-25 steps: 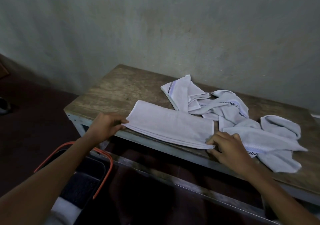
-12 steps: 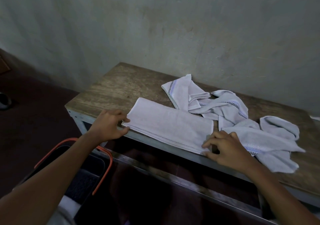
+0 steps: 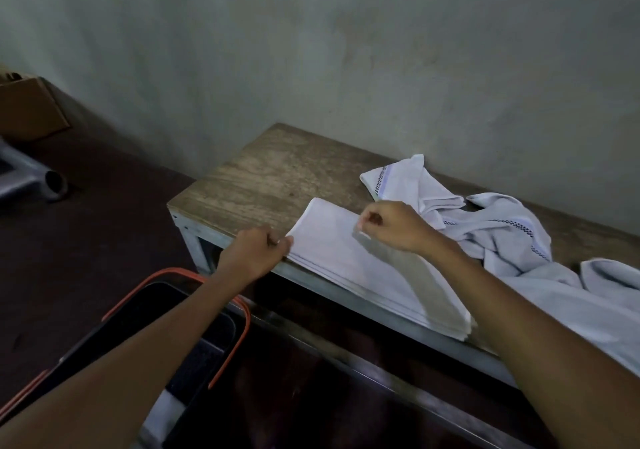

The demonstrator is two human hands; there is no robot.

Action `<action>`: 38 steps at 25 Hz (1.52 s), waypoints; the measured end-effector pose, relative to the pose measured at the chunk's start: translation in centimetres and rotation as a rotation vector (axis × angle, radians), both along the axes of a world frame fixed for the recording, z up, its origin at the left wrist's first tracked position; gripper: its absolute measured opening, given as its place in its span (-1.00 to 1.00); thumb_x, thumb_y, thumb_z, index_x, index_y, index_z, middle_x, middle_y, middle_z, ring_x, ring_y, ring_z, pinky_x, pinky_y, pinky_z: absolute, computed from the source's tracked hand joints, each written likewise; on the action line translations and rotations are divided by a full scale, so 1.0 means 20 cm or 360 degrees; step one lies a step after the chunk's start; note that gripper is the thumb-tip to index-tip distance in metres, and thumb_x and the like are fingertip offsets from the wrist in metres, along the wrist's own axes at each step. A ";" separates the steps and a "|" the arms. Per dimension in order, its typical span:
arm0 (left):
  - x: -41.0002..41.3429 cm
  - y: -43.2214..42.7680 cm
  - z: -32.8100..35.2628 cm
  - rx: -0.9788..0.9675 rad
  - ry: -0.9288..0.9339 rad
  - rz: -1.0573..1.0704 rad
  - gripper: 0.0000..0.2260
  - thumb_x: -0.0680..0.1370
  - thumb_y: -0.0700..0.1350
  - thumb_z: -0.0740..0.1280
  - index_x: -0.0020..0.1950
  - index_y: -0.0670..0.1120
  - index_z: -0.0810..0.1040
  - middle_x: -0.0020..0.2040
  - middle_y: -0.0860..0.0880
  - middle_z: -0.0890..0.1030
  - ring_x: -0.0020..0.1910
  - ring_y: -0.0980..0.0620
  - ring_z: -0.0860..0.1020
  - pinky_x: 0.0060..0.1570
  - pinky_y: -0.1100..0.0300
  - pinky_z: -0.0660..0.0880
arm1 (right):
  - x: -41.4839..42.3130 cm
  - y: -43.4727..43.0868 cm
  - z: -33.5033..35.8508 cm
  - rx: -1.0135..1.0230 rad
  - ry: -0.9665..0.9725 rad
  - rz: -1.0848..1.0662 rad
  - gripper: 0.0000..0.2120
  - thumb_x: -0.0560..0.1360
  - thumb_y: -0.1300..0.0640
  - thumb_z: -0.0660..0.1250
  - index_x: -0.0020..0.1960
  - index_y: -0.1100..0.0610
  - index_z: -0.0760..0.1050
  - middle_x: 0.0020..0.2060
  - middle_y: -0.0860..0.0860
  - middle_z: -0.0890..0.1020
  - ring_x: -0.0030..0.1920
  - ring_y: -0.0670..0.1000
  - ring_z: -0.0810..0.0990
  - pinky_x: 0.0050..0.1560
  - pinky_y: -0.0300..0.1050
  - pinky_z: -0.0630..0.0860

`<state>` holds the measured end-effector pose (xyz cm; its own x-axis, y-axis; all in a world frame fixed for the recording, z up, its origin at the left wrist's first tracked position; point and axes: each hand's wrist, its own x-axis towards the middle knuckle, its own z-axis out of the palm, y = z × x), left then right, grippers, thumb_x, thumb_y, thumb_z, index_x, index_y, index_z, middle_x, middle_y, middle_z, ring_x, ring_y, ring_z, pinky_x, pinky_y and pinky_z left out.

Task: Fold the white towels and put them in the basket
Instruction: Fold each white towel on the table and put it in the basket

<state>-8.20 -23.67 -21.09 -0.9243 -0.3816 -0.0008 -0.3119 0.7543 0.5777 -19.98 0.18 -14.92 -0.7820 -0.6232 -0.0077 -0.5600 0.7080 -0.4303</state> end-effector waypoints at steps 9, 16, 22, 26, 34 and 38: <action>-0.04 0.06 -0.02 0.0359 -0.0093 0.0159 -0.59 0.41 0.12 0.41 -0.46 -0.16 0.48 -0.41 -0.19 0.63 -0.39 -0.11 0.62 -0.16 0.02 0.59 | -0.33 -0.53 0.00 0.0545 -0.0112 0.0240 -0.64 0.45 0.15 0.32 0.25 0.09 0.50 0.12 0.03 0.60 0.15 0.06 0.54 0.15 -0.13 0.45; -0.01 0.10 -0.03 0.0876 0.0023 0.0403 -0.71 0.38 -0.06 0.50 -0.15 -0.27 0.58 -0.25 -0.15 0.60 -0.33 0.01 0.50 -0.38 0.28 0.40 | -0.37 -0.59 0.00 0.0638 -0.0179 0.0308 -0.82 0.40 0.15 0.32 -0.01 0.06 0.57 -0.04 0.02 0.62 -0.05 0.03 0.56 -0.01 -0.10 0.51; 0.05 0.23 0.17 0.0855 0.0450 0.0401 -0.86 0.43 -0.09 0.45 -0.15 -0.15 0.57 -0.38 0.05 0.52 -0.40 0.12 0.46 -0.46 0.42 0.35 | -0.29 -0.37 0.24 0.0114 -0.0203 0.0152 -0.88 0.37 0.22 0.33 -0.16 0.02 0.50 -0.20 0.00 0.57 -0.21 -0.02 0.49 -0.18 -0.14 0.41; 0.08 0.48 0.33 0.0767 0.0819 0.0044 -0.87 0.40 -0.19 0.46 -0.11 -0.07 0.56 -0.29 0.12 0.57 -0.36 0.30 0.51 -0.34 0.51 0.42 | -0.15 -0.04 0.35 -0.0323 -0.0380 -0.0047 -0.83 0.41 0.38 0.30 -0.16 0.12 0.50 -0.41 -0.05 0.51 -0.46 -0.20 0.44 -0.40 -0.35 0.38; 0.07 1.02 0.17 0.0012 0.1059 -0.0729 -0.80 0.31 -0.23 0.44 -0.12 -0.05 0.54 -0.23 0.07 0.60 -0.25 0.13 0.49 -0.21 0.25 0.40 | -0.01 0.61 0.16 -0.0929 -0.1198 -0.0728 -0.83 0.46 0.34 0.16 -0.18 0.14 0.47 -0.48 0.01 0.52 -0.49 -0.05 0.50 -0.48 -0.24 0.38; 0.03 1.18 0.09 -0.0361 0.1074 -0.0939 -0.78 0.29 -0.19 0.37 -0.10 -0.02 0.48 -0.26 0.04 0.54 -0.28 -0.02 0.51 -0.24 0.15 0.31 | -0.04 0.72 0.04 -0.0678 -0.0839 -0.0763 -0.94 0.47 0.18 0.35 -0.09 0.17 0.56 -0.32 0.00 0.56 -0.33 -0.08 0.48 -0.38 -0.33 0.39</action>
<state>-7.63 -0.07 -19.36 -0.7466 0.2259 0.6257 0.5077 0.8012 0.3166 -20.78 14.60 -14.22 -0.9234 -0.2557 -0.2864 0.1113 0.5355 -0.8371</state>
